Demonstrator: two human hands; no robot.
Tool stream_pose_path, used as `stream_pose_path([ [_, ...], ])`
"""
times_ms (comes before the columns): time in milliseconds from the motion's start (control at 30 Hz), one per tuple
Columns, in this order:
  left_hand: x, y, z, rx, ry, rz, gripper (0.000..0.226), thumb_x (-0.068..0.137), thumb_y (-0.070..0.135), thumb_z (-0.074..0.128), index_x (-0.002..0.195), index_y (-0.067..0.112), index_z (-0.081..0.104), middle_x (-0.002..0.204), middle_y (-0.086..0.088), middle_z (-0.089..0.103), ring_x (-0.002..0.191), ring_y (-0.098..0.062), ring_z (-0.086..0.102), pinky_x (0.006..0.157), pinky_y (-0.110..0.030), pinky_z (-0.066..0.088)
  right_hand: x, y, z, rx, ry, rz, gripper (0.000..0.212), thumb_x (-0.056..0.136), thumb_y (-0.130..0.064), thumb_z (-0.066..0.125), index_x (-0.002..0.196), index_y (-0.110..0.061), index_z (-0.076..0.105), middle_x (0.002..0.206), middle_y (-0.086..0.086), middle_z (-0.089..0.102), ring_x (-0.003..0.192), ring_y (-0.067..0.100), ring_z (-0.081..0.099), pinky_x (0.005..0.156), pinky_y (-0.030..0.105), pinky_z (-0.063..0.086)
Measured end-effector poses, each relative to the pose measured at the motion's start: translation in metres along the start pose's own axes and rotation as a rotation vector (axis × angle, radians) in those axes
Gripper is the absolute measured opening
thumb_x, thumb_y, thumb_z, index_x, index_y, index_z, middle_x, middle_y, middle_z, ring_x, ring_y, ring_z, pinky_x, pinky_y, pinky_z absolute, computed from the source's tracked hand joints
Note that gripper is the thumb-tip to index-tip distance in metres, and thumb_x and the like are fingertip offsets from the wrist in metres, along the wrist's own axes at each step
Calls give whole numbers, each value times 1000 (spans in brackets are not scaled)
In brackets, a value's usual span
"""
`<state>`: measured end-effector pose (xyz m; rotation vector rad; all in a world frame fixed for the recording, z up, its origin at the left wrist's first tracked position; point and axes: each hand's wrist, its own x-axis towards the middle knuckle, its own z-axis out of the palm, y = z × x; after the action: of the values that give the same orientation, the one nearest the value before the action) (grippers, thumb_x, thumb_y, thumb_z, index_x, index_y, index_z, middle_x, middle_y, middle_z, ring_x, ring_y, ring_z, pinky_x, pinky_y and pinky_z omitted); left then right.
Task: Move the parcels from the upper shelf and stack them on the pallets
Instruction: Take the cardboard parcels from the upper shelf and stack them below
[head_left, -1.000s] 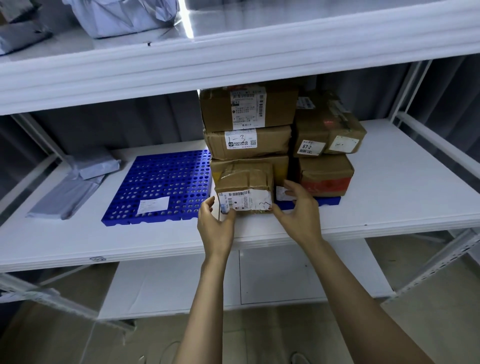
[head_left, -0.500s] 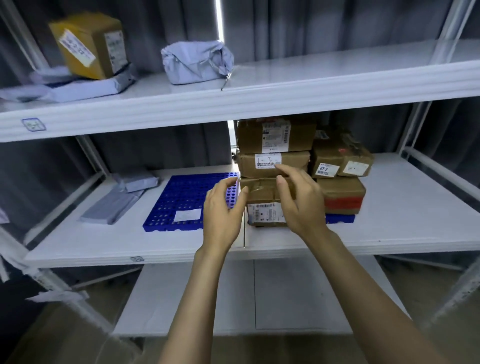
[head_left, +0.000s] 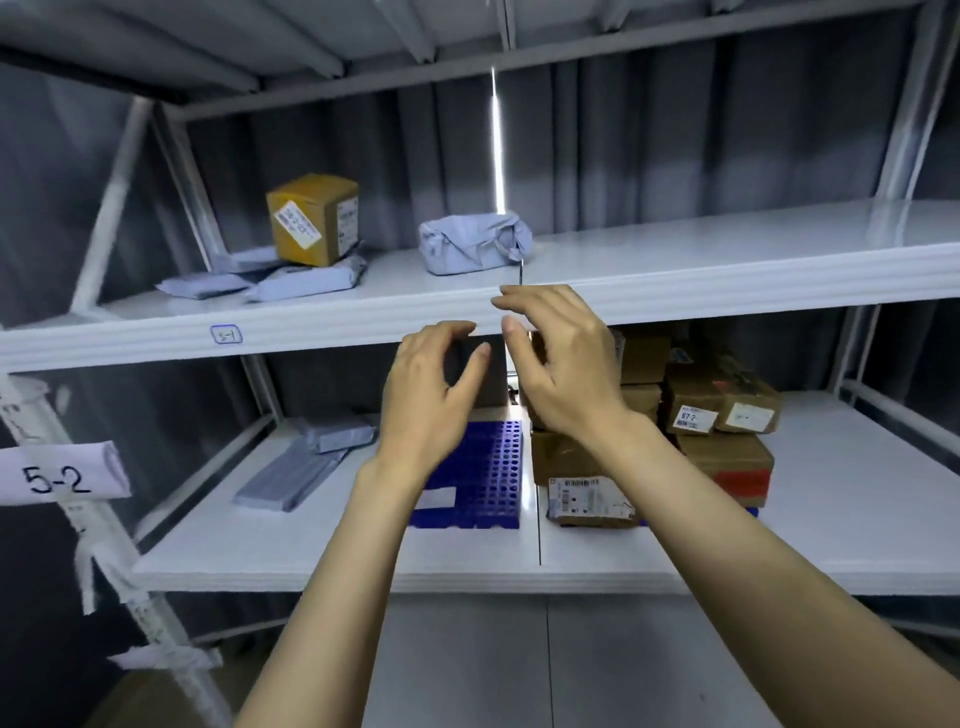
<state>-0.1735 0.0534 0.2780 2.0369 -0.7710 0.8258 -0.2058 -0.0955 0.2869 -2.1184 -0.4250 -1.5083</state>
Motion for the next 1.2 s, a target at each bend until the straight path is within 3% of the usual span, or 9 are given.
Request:
stream_pose_path([
  [300, 40, -13, -33, 133, 19, 28, 29, 95, 37, 52, 117, 19, 60, 119, 8, 62, 114, -11, 49, 84, -18, 30, 58, -4, 11, -59, -42, -80, 34, 92, -30, 45, 104, -11, 71, 107, 0, 70, 104, 20, 60, 86, 34, 48],
  [633, 98, -51, -56, 233, 59, 24, 34, 95, 37, 53, 121, 16, 58, 119, -1, 61, 115, -18, 49, 88, -29, 39, 128, -4, 68, -38, -245, 23, 30, 94, -29, 46, 107, -15, 69, 113, -2, 68, 109, 20, 56, 84, 29, 39],
  [800, 147, -88, -71, 353, 190, 6, 37, 87, 31, 63, 117, 11, 56, 117, -6, 58, 110, -24, 47, 80, -28, 35, 173, 6, 126, -12, -310, 60, 28, 93, -32, 49, 110, -18, 67, 114, 4, 68, 108, 25, 59, 91, 39, 47],
  [1067, 223, -151, -63, 438, 291, -263, 91, 74, 57, 69, 141, 10, 31, 147, -18, 29, 132, -38, 30, 104, -45, 32, 207, 15, 201, -32, -410, 160, 37, 94, -37, 48, 125, -17, 57, 128, 10, 60, 118, 33, 54, 93, 40, 46],
  [1200, 244, -174, -55, 390, 278, -402, 111, 69, 56, 74, 151, 16, 12, 155, -21, 12, 140, -41, 19, 111, -49, 25, 210, 21, 219, -74, -458, 199, 43, 95, -40, 47, 130, -14, 50, 133, 14, 55, 121, 34, 51, 95, 41, 45],
])
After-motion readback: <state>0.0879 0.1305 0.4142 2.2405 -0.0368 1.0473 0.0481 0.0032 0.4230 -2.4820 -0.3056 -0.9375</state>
